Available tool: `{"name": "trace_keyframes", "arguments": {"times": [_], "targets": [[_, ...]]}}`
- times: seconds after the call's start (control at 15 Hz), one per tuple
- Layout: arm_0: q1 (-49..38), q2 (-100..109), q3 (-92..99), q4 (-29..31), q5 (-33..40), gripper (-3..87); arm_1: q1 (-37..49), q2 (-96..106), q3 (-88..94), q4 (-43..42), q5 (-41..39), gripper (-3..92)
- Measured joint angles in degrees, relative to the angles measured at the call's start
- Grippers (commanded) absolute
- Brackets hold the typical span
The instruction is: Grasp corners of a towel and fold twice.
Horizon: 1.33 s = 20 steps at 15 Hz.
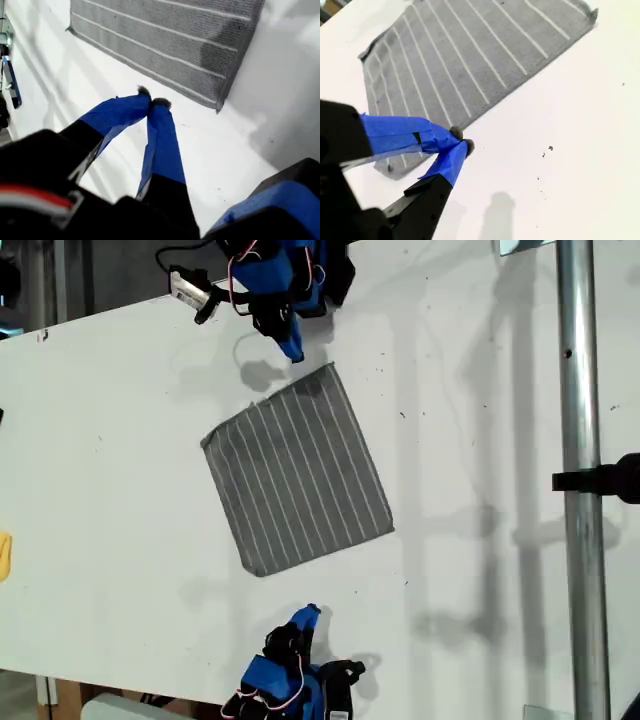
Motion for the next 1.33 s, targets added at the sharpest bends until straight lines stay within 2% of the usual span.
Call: {"name": "trace_keyframes", "arguments": {"times": [0.27,0.4,0.47,0.53,0.67,1.0,1.2,1.33], "targets": [[5.27,-34.28,-28.56,-0.53,2.55,-2.6,-2.29,-17.05,-11.95,7.12,3.52,-0.2],[7.38,-47.64,-43.68,3.69,3.78,-1.4,-2.46,-23.64,-17.05,9.93,3.78,18.1],[8.09,-52.73,-50.19,5.89,4.13,0.0,-2.46,-26.89,-18.37,10.55,3.60,30.1],[8.35,-55.90,-54.14,7.03,4.31,1.1,-2.37,-28.04,-18.46,10.20,3.52,28.3],[8.61,-59.15,-58.10,8.61,4.31,1.2,-2.37,-28.39,-14.33,6.94,3.52,28.6],[8.61,-60.64,-60.47,10.99,4.48,0.7,-1.23,-33.84,3.78,-11.95,1.58,27.9],[8.96,-61.79,-63.11,12.39,4.48,0.9,1.14,-48.78,4.39,-21.71,-0.97,29.8],[8.96,-62.05,-63.11,12.57,4.48,1.0,2.37,-60.64,-0.18,-23.82,-2.29,27.8]]}}
